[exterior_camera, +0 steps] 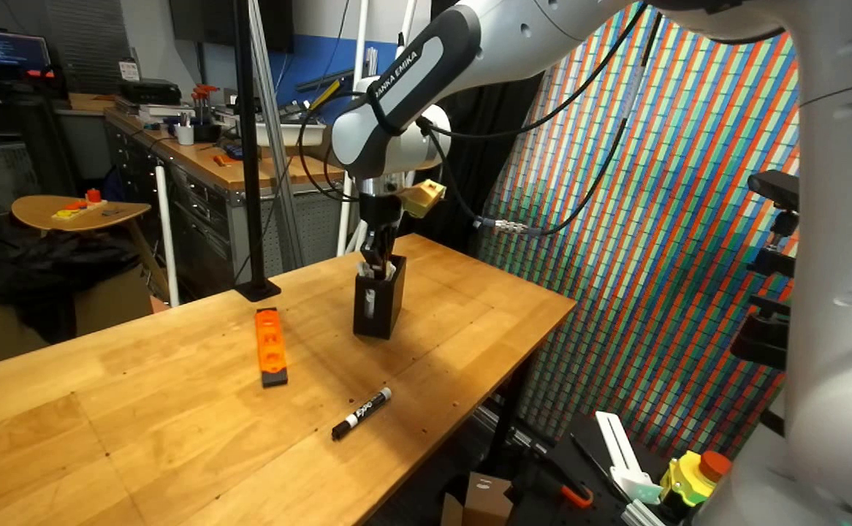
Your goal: Push the box to the right, then pick the cloth and shove it in the box
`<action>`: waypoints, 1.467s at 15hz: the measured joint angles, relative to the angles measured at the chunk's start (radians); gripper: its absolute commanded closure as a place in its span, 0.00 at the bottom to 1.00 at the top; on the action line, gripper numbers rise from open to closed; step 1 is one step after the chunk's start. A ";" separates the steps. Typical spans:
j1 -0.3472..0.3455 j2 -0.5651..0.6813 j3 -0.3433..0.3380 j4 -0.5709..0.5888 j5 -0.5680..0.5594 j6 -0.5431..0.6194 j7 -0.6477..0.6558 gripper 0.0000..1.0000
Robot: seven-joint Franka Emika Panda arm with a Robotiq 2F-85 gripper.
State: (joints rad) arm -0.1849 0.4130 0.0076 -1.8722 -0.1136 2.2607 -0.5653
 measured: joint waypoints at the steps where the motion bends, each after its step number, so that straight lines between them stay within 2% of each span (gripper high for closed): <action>1: 0.005 -0.006 0.000 -0.011 0.000 0.004 0.005 1.00; 13: 0.015 -0.019 0.000 -0.037 0.001 0.005 0.012 1.00; 22: 0.015 0.006 0.003 0.027 0.001 -0.004 -0.023 1.00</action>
State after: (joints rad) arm -0.1702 0.4185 0.0101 -1.8447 -0.1127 2.2569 -0.5880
